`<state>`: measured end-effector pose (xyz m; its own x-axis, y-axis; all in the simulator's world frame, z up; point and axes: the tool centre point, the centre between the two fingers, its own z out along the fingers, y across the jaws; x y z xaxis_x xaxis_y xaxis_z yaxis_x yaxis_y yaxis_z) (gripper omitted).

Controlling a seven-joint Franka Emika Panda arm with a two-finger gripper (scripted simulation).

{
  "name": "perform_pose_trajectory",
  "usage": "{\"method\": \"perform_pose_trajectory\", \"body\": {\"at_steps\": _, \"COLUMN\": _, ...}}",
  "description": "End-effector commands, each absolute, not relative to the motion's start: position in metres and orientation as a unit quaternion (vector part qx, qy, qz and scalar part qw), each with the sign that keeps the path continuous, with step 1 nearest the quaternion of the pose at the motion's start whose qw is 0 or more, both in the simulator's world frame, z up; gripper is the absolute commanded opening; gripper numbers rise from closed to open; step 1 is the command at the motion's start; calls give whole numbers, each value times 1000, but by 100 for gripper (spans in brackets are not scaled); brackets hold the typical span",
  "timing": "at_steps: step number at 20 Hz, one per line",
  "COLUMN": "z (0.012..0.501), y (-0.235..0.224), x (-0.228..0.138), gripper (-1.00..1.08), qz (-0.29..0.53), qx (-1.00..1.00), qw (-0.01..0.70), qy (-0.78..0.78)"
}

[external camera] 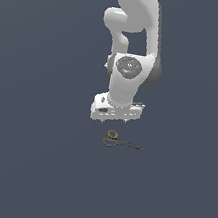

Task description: Pick up the object and move it to a goal position.

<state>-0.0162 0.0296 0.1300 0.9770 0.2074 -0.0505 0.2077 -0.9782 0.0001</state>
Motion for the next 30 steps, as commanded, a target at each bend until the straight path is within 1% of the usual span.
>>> {"method": "perform_pose_trajectory", "body": {"at_steps": 1, "z": 126, "y": 33, "x": -13, "gripper": 100, "qz": -24, "qx": 991, "qw": 3, "qy": 132}}
{"method": "perform_pose_trajectory", "body": {"at_steps": 22, "z": 78, "y": 78, "x": 22, "gripper": 100, "qz": -10, "qx": 894, "qw": 2, "qy": 448}}
{"method": "perform_pose_trajectory", "body": {"at_steps": 30, "z": 64, "y": 92, "x": 30, "gripper": 100, "qz": -3, "qx": 850, "qw": 1, "qy": 528}}
